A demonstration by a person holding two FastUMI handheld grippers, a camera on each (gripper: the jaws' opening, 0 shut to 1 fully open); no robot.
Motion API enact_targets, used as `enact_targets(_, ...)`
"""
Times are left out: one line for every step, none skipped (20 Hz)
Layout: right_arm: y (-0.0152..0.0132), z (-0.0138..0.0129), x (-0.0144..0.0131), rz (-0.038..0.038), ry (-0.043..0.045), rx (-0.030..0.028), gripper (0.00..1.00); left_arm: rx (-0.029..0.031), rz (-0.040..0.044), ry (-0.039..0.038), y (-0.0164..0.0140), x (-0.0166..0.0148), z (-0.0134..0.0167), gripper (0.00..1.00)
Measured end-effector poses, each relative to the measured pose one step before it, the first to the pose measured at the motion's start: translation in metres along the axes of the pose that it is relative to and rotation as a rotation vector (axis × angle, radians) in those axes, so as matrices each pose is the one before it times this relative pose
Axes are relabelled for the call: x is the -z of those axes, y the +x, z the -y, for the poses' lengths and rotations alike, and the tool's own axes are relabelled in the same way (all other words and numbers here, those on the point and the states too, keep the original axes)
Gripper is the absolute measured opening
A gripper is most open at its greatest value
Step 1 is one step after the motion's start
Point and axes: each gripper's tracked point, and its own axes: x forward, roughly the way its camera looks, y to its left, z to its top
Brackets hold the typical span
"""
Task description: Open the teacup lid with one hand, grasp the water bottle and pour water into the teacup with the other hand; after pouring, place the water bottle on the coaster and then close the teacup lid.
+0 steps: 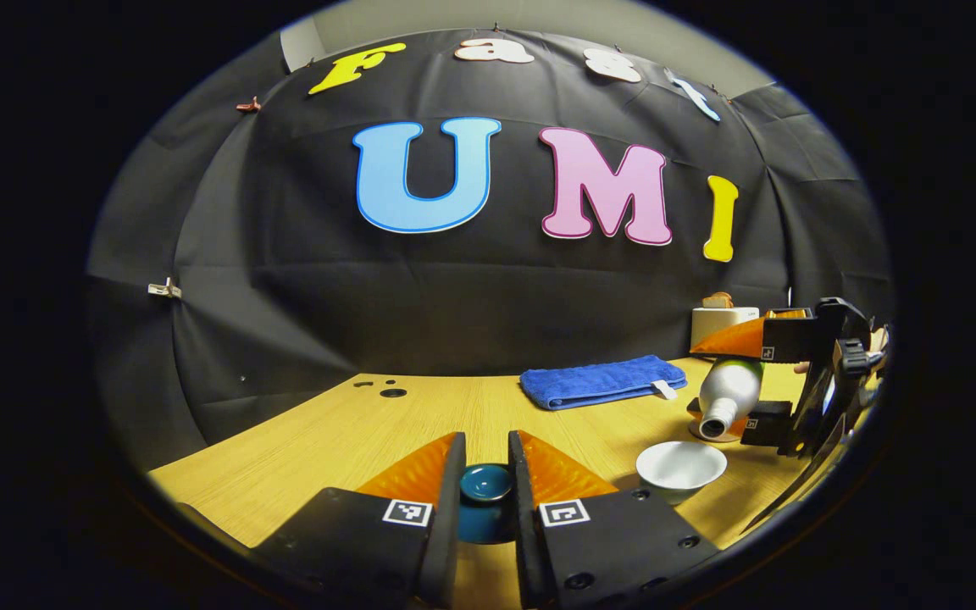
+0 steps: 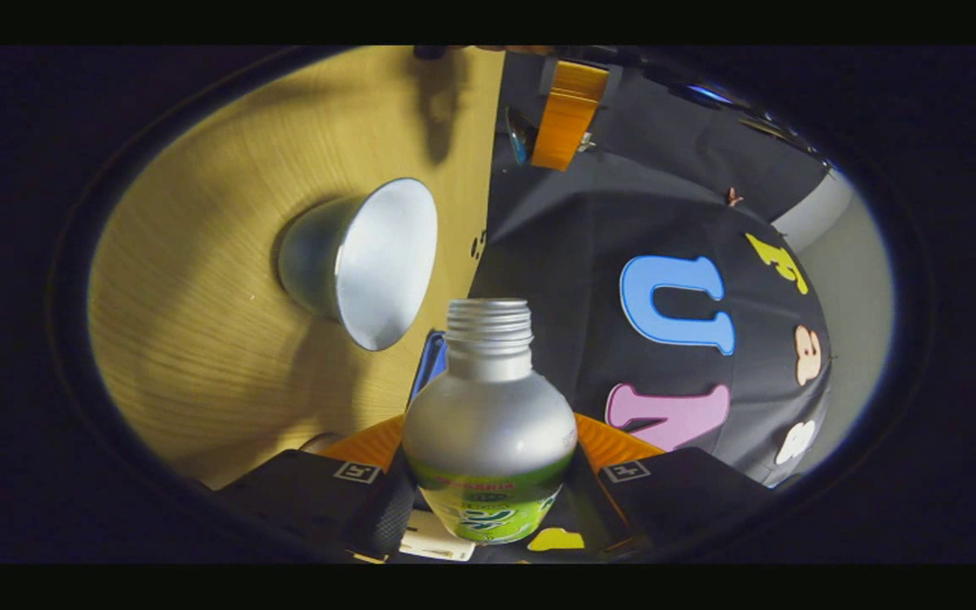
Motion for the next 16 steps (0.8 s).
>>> enact_targets(0.00052,-0.0013,0.00041,0.00549,-0.01304,-0.00193,0.79,0.00004,0.00003,0.0,0.00012,0.00051,-0.00027,0.32)
enact_targets(0.0024,0.00006,0.00031,0.00107,-0.00944,0.00196,0.79,-0.00018,0.00018,0.00003,-0.0002,-0.00037,0.00005,0.32)
enact_targets(0.00057,0.00195,0.0021,0.00033,-0.01195,0.00519,0.79,-0.0001,0.00004,0.00002,-0.00023,0.0003,0.00012,0.32)
enact_targets(0.00029,0.00229,0.00051,-0.00065,-0.01099,0.00754,0.79,0.0,-0.00011,0.00004,0.00045,-0.00016,0.00012,0.32)
enact_targets(-0.00038,0.001,0.00051,0.00096,-0.00497,0.00543,0.79,0.0,0.00013,0.00007,0.00019,0.00068,-0.00012,0.32)
enact_targets(0.00086,0.00097,0.0023,-0.00275,-0.0078,0.00685,0.78,0.00008,-0.00036,0.00035,-0.00008,-0.0005,0.0002,0.32)
enact_targets(-0.00067,0.0018,0.00257,-0.00457,-0.0099,0.00802,0.79,-0.00003,0.00013,-0.00013,-0.0003,0.00027,-0.00018,0.32)
enact_targets(-0.00009,0.00188,0.00171,-0.00374,-0.00549,0.00504,0.79,0.00017,0.00002,0.00014,0.00017,-0.00016,-0.00006,0.32)
enact_targets(-0.00022,0.0003,0.00218,-0.00107,-0.0056,0.00045,0.79,-0.00019,0.00012,0.00012,-0.00028,0.00055,-0.00013,0.32)
enact_targets(0.00077,0.00055,0.00083,-0.00276,-0.00913,0.00537,0.79,0.00013,-0.00027,0.00012,-0.00006,-0.00054,0.00009,0.32)
enact_targets(-0.00047,0.00126,0.00182,-0.00064,-0.01222,0.00508,0.79,0.00112,-0.00003,0.00002,-0.00057,0.00007,0.00027,0.32)
enact_targets(0.00003,0.0029,-0.00027,0.00192,-0.01487,0.00618,0.76,0.00153,0.00003,-0.00006,0.00026,-0.00013,0.00027,0.32)
enact_targets(-0.00056,0.00024,-0.00009,0.00834,-0.01482,0.003,0.79,0.00028,-0.00009,-0.00013,0.00014,0.00047,-0.00013,0.32)
enact_targets(0.00188,-0.0005,-0.0009,0.00568,-0.01456,0.00228,0.76,0.00015,-0.00004,0.00016,0.00014,-0.00032,0.0002,0.32)
enact_targets(-0.00104,-0.00134,0.00196,-0.00268,-0.01088,-0.00052,0.79,0.00004,0.00004,0.00002,-0.00027,0.00022,0.00001,0.32)
enact_targets(-0.00076,-0.00079,0.00014,-0.00092,-0.0075,0.00098,0.79,0.00031,-0.00024,0.00008,-0.00027,-0.00033,0.00003,0.32)
